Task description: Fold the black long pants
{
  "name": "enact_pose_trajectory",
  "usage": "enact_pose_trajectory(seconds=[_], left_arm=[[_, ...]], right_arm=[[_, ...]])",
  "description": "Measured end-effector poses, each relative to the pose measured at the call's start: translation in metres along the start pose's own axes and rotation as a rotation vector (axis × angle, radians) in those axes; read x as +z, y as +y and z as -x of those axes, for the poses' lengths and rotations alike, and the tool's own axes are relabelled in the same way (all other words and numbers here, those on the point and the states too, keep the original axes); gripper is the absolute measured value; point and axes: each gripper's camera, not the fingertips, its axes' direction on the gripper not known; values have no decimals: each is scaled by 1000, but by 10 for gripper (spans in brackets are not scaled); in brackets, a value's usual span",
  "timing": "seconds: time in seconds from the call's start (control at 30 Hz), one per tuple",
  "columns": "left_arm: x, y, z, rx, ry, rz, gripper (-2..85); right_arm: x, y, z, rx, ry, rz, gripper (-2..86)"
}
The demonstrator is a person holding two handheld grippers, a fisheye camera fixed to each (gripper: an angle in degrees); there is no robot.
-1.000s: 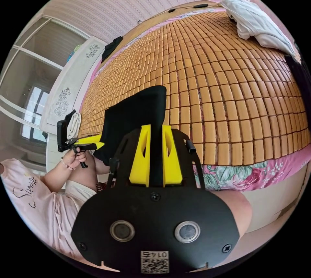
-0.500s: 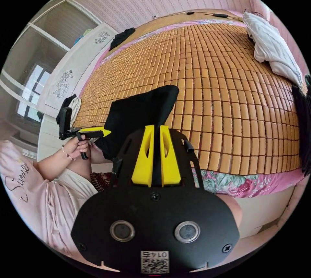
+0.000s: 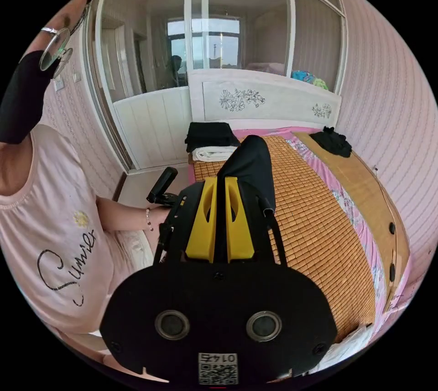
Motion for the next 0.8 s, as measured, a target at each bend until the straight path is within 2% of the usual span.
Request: enact_pose_trajectory(seconds=[0.17, 0.3, 0.33, 0.4, 0.47, 0.53, 0.6, 0.67, 0.8], left_arm=[[-148, 19, 19, -86, -183, -413, 36], [-237, 31, 26, -129, -232, -573, 37], [-263, 30, 27, -134, -256, -597, 37], [-294, 20, 29, -117, -333, -611, 38], [-314, -2, 47, -150, -436, -568, 39], [-317, -14, 68, -197, -542, -573, 39], [-308, -23, 92, -250, -693, -525, 40], [-292, -24, 130, -388, -713, -437, 42], [-286, -7, 124, -387, -664, -487, 47]], right_arm=[[63, -135, 35, -220, -187, -67, 12], [118, -219, 16, -180, -343, -97, 10], [142, -246, 6, -159, -343, -85, 9], [190, -282, -7, -142, -220, -28, 6], [266, -318, -36, 27, -48, 98, -4], [311, -323, -57, 182, -47, 227, -7], [334, -306, -62, 255, -136, 257, -9], [342, -261, -62, 260, -258, 274, -9], [311, -170, -65, 198, -176, 367, -9]])
